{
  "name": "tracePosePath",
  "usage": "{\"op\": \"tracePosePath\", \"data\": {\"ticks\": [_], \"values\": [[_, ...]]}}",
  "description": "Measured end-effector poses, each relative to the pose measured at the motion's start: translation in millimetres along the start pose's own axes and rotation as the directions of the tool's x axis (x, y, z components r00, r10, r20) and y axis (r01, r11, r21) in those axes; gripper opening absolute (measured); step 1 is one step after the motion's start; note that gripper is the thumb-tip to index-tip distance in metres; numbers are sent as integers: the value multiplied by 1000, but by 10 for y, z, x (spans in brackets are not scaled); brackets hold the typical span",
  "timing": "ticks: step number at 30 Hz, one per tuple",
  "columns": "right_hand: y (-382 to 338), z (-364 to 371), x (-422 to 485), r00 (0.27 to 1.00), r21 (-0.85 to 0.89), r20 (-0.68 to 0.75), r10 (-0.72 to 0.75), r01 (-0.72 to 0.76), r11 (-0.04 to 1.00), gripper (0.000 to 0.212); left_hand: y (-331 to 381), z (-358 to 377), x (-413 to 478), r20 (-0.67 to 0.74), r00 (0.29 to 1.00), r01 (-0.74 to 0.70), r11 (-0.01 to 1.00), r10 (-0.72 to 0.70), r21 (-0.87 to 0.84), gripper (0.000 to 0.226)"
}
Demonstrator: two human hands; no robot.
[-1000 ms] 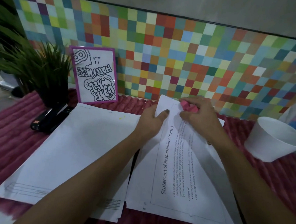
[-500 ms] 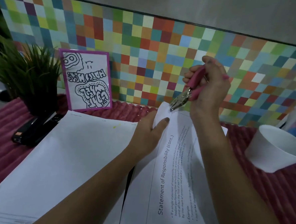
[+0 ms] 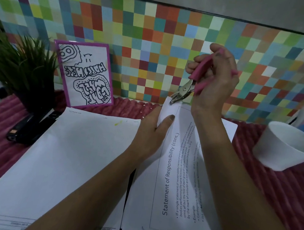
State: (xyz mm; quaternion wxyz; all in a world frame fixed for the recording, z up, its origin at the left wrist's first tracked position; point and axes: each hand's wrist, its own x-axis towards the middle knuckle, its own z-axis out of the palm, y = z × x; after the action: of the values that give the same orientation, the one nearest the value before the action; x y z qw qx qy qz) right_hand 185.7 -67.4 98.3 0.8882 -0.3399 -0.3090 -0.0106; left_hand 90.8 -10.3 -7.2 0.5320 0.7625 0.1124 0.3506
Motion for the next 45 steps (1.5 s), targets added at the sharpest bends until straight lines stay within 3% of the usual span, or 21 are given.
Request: {"op": "tracePosePath", "data": {"ticks": [12, 27, 32, 39, 45], "values": [[-2, 151, 43, 995, -124, 75, 62, -52, 991, 20, -9, 0, 3, 2, 999, -35, 999, 35, 26, 34], [97, 219, 66, 996, -195, -72, 61, -74, 978, 30, -44, 5, -31, 36, 999, -8, 999, 7, 39, 33], [102, 191, 77, 993, -213, -70, 99, -112, 971, 27, 17, 42, -37, -31, 999, 10, 1000, -10, -8, 26], [82, 149, 28, 975, -268, 0, 224, -216, 939, 12, -15, 65, -53, -47, 998, -33, 993, 38, 117, 35], [38, 60, 12, 970, -330, -1, 243, -230, 915, 12, 41, 35, -51, -143, 987, -54, 995, 66, 88, 30]]}}
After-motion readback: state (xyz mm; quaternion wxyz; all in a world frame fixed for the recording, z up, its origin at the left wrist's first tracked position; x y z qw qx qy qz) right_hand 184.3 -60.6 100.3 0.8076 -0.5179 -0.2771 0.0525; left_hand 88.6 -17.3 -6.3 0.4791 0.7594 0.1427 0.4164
